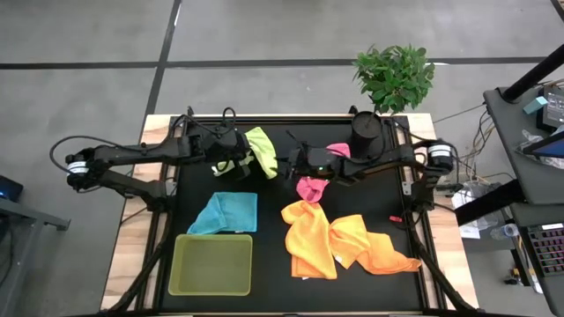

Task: Fold microfiber towels
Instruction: Fold the green microfiber towel

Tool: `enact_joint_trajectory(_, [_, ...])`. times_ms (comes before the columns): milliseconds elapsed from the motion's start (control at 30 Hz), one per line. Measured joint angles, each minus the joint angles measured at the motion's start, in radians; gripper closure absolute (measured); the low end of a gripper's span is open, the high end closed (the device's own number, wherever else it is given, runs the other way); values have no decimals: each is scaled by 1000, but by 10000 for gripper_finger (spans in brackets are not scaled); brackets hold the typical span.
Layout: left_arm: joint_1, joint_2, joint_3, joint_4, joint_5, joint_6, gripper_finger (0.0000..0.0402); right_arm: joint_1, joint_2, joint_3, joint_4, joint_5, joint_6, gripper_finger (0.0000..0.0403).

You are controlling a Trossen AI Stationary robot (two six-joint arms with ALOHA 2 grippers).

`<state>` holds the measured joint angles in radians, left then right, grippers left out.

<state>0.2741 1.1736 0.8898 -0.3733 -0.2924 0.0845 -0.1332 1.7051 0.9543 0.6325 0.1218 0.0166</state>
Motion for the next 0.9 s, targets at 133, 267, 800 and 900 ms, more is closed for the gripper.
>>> enact_joint_trajectory(133, [0, 0, -1, 3, 0, 0, 402, 27, 59, 58, -23, -1, -20, 210])
enact_joint_trajectory(267, [0, 0, -2, 5, 0, 0, 401, 37, 115, 126, -109, 64, 2, 205])
enact_joint_trajectory(800, [0, 0, -13, 49, 0, 0, 402, 35, 209, 301, -411, 230, -54, 373])
enact_joint_trajectory(900, [0, -1, -14, 48, 1, 4, 401, 37, 160, 301, -471, 228, -79, 388])
